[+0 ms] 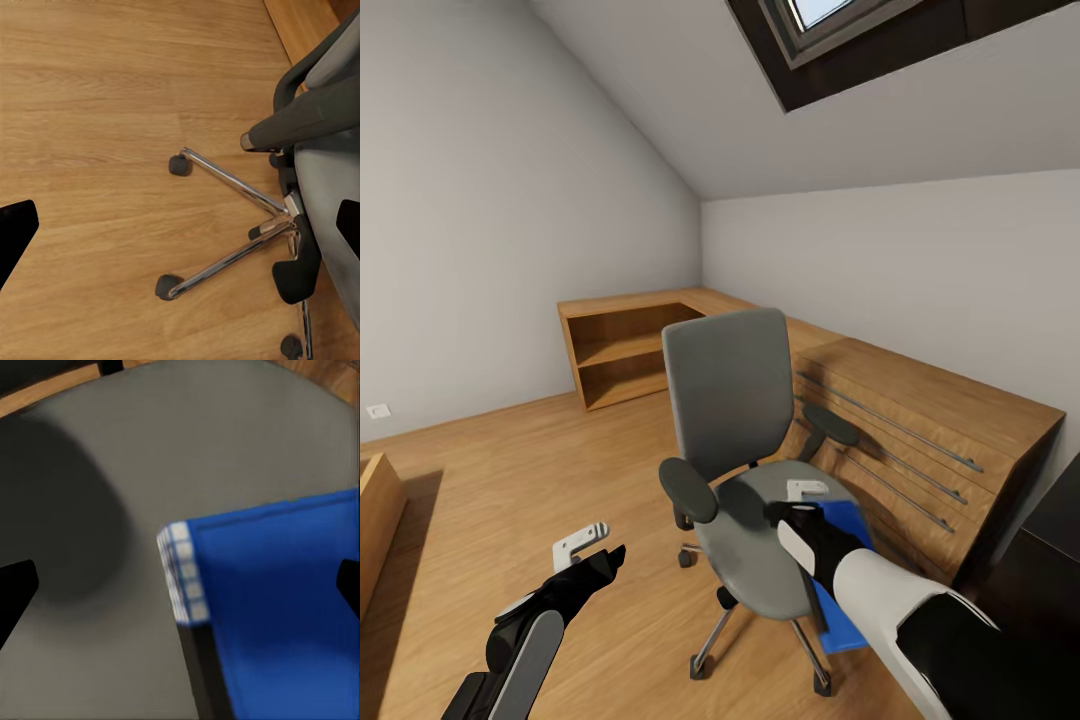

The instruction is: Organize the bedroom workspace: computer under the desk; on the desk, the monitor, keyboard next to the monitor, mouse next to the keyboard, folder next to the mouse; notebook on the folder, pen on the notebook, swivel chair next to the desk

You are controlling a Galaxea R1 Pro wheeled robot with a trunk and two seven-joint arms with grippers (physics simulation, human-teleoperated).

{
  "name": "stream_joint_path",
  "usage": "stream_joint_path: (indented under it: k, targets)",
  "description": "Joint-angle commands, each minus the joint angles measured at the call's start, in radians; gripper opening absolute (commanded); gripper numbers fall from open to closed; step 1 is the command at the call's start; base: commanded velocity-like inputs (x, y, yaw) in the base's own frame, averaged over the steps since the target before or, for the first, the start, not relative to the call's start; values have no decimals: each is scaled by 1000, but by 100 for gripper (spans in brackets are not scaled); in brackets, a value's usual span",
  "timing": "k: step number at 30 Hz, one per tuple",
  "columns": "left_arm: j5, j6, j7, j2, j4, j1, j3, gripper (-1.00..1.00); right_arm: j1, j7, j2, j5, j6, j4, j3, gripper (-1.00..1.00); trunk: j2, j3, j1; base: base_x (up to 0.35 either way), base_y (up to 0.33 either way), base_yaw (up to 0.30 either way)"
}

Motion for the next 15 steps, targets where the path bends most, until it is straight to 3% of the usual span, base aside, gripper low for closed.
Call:
stream_joint_path:
  k: [1,3,7,10,15]
  targets:
    - [10,1,10,1,-1,-1,-2,100,2,-13,-1,-5,6,-12,8,100,0,-1,0,0,0,0]
    - [10,1,10,1,-1,-1,-1,100,22,-41,-3,-5,6,-55,8,100,0,-1,0,0,0,0]
    - [9,1,10,1,-1,-1,-1,100,102,-141,-13,-5,18,-228,7,100,0,-1,0,0,0,0]
    - [9,1,10,1,-1,-1,-2,100,214,-267,-55,-5,74,-462,8,100,0,-1,0,0,0,0]
    - [9,1,9,1,-1,-1,-2,100,317,-334,-119,-10,154,-714,8,100,0,-1,0,0,0,0]
